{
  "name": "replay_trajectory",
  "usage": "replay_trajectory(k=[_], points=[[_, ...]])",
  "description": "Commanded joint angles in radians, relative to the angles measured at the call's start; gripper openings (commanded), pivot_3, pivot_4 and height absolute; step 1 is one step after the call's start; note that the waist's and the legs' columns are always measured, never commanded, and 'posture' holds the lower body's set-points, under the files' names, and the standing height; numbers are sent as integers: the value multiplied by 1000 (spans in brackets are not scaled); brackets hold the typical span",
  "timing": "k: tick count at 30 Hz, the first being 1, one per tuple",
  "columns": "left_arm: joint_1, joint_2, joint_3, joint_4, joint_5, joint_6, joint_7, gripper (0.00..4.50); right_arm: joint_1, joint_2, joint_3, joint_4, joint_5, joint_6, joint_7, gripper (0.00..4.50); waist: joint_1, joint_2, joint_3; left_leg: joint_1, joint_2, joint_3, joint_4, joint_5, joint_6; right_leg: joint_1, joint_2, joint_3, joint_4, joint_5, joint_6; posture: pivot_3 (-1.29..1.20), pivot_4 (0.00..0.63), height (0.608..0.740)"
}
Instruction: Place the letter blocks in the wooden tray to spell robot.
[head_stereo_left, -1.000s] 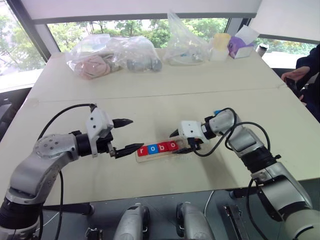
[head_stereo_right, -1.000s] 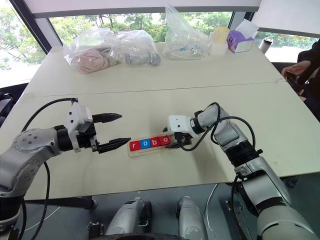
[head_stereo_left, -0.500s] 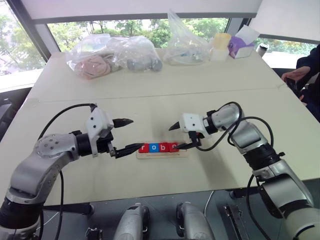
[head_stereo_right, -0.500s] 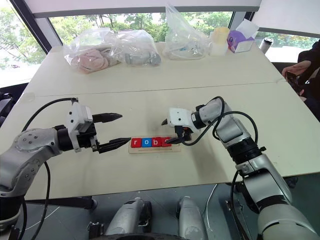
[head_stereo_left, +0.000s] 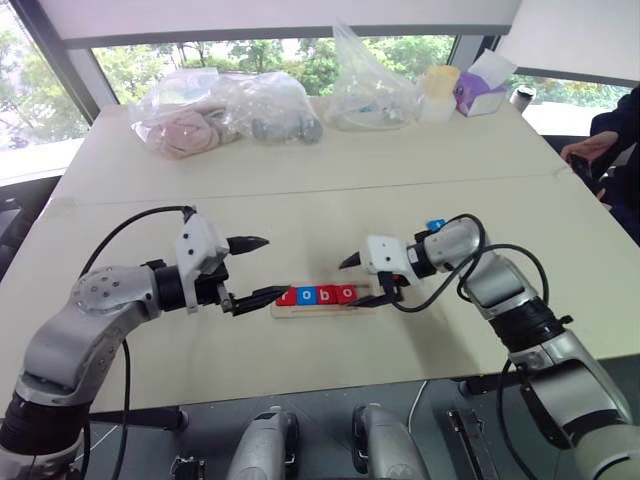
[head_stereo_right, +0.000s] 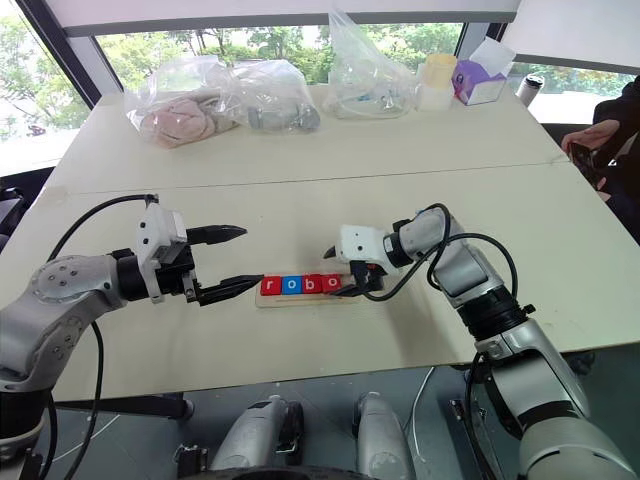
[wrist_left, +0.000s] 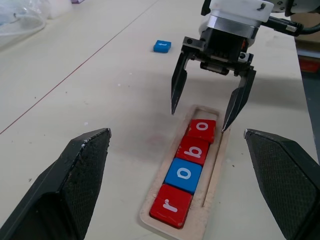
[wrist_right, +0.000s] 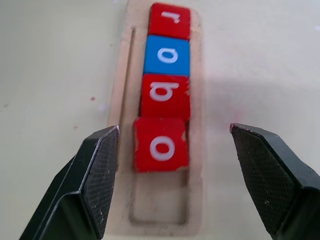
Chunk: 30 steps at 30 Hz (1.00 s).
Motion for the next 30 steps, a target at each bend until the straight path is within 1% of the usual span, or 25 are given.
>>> replay_trajectory(k=[1,14,22,27,30], points=[[-12,-3,2,-24,-7,-2,3,4500,-14,8,-12,19,-8,-38,-23,3621,0,0,0,0,0,0,0,0,0,0,0,0,0,0,0,0,150,725],[-14,-3,3,-29,-10,3,11,4500,-35,32,-6,101,-40,-110,-51,3621,0,0,0,-1,0,0,0,1,1,0,0,0,0,0,0,0,150,725],[-14,-5,4,-31,-10,5,14,4500,-65,31,6,185,-74,-220,-48,3621,0,0,0,-1,0,0,0,1,1,0,0,0,0,0,0,0,150,725],[-12,-6,6,-34,-10,8,14,4500,-64,24,-1,142,-39,-153,-1,3621,0,0,0,-1,0,0,0,1,2,0,0,0,0,0,0,0,150,725],[-12,-7,5,-33,-9,7,15,4500,-64,14,-27,76,9,-52,32,3621,0,0,0,-1,0,0,0,1,2,-1,0,0,0,0,0,0,150,725]])
